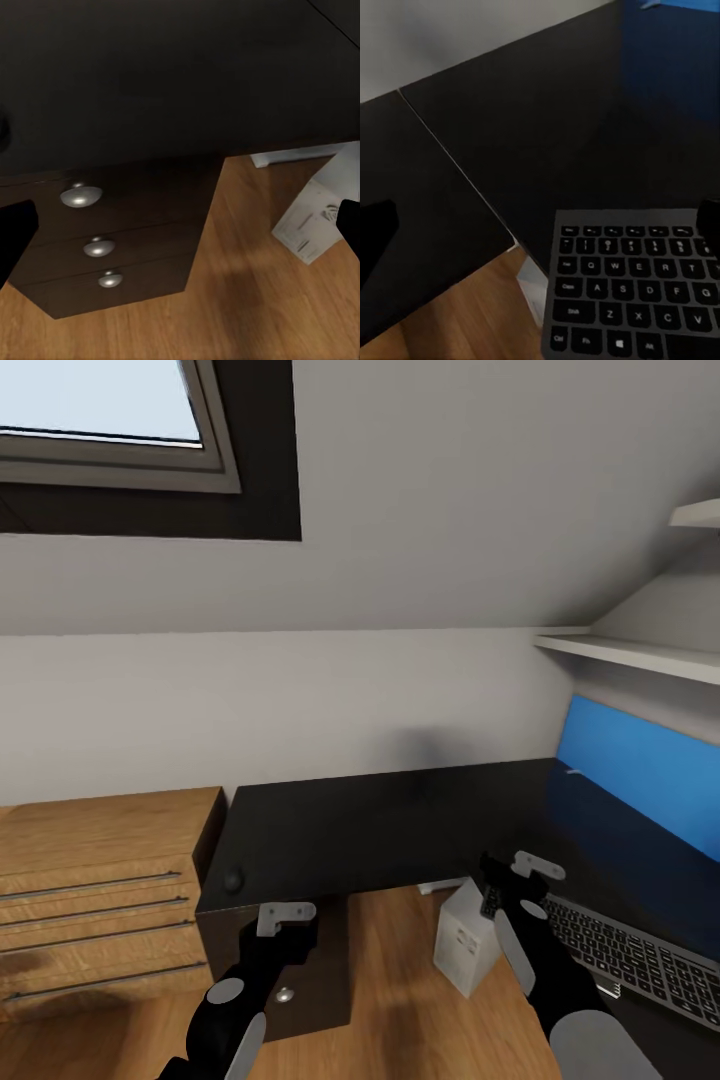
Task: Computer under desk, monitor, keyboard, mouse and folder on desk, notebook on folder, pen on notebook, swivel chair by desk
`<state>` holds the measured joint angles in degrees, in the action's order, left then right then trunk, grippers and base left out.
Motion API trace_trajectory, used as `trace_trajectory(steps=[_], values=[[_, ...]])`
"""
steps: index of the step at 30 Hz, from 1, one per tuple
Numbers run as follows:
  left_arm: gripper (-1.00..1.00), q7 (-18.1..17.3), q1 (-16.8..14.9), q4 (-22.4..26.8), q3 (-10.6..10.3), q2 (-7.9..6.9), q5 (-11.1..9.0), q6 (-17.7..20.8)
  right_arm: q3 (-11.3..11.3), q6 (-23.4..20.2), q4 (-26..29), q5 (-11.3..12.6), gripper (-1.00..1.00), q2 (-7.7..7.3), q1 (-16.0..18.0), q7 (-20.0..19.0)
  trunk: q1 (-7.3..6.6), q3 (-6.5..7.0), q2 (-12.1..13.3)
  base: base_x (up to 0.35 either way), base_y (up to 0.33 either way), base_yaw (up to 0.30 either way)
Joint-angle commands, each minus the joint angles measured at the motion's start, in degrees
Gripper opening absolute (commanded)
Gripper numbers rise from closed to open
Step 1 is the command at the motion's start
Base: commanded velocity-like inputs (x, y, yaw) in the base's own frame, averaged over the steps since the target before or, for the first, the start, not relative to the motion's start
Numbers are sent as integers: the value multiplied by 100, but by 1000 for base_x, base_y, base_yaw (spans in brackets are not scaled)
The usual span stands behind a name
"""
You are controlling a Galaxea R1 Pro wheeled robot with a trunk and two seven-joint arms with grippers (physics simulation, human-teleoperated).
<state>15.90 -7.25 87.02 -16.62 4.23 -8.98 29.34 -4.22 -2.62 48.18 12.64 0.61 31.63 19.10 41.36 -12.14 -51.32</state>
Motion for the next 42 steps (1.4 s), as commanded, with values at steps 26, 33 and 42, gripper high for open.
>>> trace_trajectory(steps=[26, 33, 42], values=[[100, 53, -5, 8, -8, -10, -68, 28, -24, -23, 7, 368, 100, 0, 4, 76, 1, -9, -6, 177, 58, -265], [100, 53, -5, 0, -8, -2, -65, 36, -27, -20, 25, 379, 100, 8, 3, 172, 1, -16, -6, 245, 2, -175], [100, 53, -5, -1, -8, -2, -66, 45, -21, -24, 29, 365, 100, -26, 5, 168, 1, -16, -6, 193, 0, -100]])
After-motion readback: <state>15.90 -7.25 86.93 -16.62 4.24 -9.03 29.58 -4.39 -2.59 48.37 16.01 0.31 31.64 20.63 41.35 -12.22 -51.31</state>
